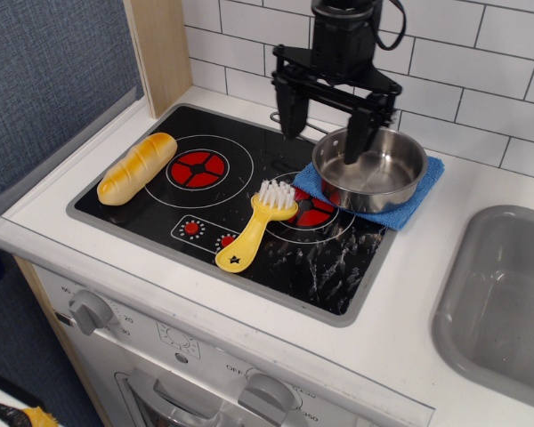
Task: Place the pot on top of the blue towel
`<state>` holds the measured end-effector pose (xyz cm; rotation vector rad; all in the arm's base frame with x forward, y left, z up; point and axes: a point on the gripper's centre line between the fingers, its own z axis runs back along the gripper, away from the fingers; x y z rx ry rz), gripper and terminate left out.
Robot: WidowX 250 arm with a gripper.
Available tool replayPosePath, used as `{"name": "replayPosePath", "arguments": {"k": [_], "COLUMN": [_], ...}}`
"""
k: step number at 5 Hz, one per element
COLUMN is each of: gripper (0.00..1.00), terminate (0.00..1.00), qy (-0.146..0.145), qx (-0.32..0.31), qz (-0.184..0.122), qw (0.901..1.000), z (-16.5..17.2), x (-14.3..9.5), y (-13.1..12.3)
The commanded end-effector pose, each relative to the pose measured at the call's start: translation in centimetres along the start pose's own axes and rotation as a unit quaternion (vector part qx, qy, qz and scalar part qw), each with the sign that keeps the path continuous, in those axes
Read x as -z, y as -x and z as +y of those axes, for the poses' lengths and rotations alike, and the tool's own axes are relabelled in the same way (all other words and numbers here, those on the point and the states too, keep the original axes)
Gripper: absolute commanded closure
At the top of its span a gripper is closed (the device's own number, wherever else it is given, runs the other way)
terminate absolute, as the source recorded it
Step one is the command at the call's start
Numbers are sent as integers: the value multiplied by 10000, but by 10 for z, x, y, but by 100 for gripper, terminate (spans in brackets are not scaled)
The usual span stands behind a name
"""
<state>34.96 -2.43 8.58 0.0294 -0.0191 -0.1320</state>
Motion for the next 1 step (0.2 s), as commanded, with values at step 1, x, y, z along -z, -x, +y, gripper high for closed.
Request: {"name": "replayPosePath", "arguments": {"k": [1], "gripper": [0], "terminate": [100], "qy": [-33], "qx": [2], "qz": [-364], "qw": [9993], "z": [-2], "x": [-24], "y": [1]}}
